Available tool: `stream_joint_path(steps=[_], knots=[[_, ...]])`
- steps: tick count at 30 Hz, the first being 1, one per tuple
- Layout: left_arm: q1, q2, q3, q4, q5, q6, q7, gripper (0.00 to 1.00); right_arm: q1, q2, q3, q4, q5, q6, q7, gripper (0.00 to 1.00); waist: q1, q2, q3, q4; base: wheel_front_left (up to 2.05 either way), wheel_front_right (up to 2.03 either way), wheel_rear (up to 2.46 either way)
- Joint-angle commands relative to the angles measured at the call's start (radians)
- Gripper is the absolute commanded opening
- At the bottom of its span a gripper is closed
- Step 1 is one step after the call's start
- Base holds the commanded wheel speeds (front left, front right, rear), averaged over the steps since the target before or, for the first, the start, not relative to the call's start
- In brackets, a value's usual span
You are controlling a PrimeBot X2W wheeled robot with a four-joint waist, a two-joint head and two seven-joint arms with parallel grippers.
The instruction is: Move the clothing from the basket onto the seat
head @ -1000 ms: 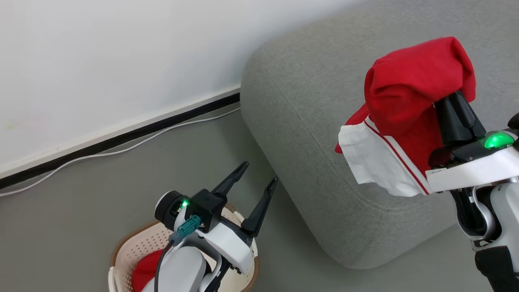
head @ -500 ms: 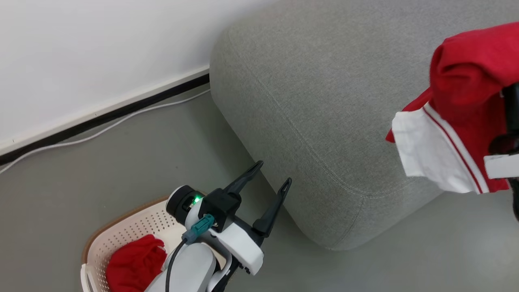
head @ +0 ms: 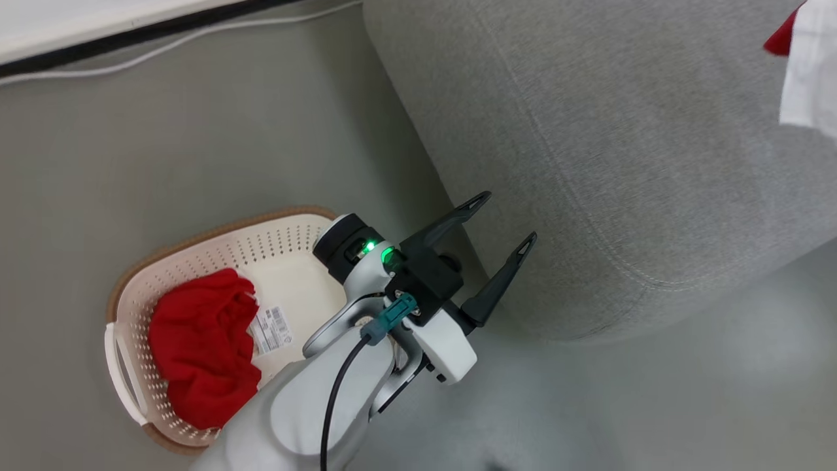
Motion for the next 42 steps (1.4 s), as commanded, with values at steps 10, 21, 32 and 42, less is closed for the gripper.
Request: stream_joint_path(steps=[10,21,32,42], knots=[[-0.161,-0.004,-0.112,-0.018,-0.041,0.075,-0.005,1.0,-0.216,-0.138,-0.095,0.161,0.031,0.004,-0.006,0.0,0.0,0.0,0.255,0.132,0.0,0.0,0.0],[-0.224,-0.004,-0.213,-0.069,-0.077,0.154,-0.005,1.0,-0.388,-0.271,-0.176,0.389,0.039,0.004,-0.006,0.0,0.0,0.0,0.383,0.256,0.0,0.0,0.0],[-0.242,-0.004,-0.254,-0.092,-0.106,0.188,-0.005,1.0,-0.374,-0.219,-0.081,0.473,0.127,0.004,-0.006,0.0,0.0,0.0,0.414,0.296,0.0,0.0,0.0],[-0.216,-0.004,-0.271,-0.107,-0.132,0.179,-0.005,1.0,-0.157,-0.185,-0.025,0.475,0.205,0.004,-0.006,0.0,0.0,0.0,0.346,0.309,0.0,0.0,0.0]])
